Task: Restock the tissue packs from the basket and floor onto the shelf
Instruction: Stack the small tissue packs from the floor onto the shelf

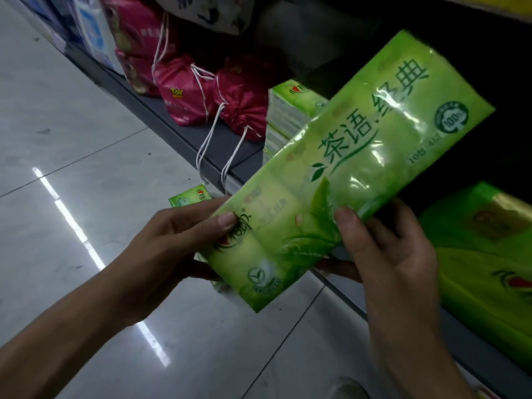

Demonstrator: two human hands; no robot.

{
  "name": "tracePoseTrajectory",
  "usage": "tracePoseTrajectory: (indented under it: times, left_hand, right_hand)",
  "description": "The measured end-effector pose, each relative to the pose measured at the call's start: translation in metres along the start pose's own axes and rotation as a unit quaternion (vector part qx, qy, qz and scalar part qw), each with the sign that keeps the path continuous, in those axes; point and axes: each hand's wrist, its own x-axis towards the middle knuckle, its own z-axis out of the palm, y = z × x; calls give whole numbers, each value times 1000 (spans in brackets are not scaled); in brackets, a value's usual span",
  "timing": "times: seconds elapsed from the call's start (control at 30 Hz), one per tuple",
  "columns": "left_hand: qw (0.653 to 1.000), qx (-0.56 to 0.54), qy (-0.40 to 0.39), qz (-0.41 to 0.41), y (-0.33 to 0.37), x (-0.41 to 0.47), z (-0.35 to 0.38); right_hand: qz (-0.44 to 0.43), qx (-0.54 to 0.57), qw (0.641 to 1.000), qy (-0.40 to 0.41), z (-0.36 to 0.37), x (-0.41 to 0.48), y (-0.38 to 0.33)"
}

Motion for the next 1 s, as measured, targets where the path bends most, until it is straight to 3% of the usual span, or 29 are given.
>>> tracePoseTrajectory:
  times: [0.3, 0.73, 1.0]
  left_hand:
    - [998, -35, -59, -4, 28, 29, 39]
    - [992, -125, 7, 17, 45, 76, 83]
    - [989, -148, -2, 28, 19, 80, 81]
  right_hand:
    - [-48, -9, 996, 71, -17, 23, -16]
    - [-79, -63, 991, 85, -30, 48, -17]
    - [-92, -48, 991, 79, -28, 32, -9]
